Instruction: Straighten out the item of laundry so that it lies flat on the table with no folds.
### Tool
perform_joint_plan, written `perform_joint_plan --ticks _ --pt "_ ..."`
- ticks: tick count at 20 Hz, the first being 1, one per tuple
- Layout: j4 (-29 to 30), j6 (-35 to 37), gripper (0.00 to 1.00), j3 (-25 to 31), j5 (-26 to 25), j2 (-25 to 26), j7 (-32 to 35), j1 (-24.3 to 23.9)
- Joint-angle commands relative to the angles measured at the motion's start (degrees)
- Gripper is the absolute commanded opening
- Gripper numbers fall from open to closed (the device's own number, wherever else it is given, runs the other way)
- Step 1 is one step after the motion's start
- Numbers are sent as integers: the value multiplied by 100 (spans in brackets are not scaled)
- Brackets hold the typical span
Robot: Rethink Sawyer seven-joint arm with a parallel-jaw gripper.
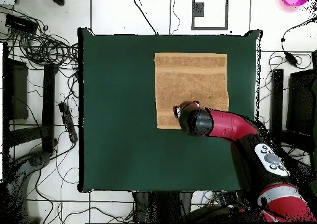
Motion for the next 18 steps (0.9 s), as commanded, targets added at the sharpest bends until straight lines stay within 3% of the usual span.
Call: perform_joint_plan --ticks 1,12,18 --pt "691 959 0 883 345 290 343 107" --pt "475 1569 0 613 409 385 502 304" --pt "263 1453 0 566 329 607 486 308"
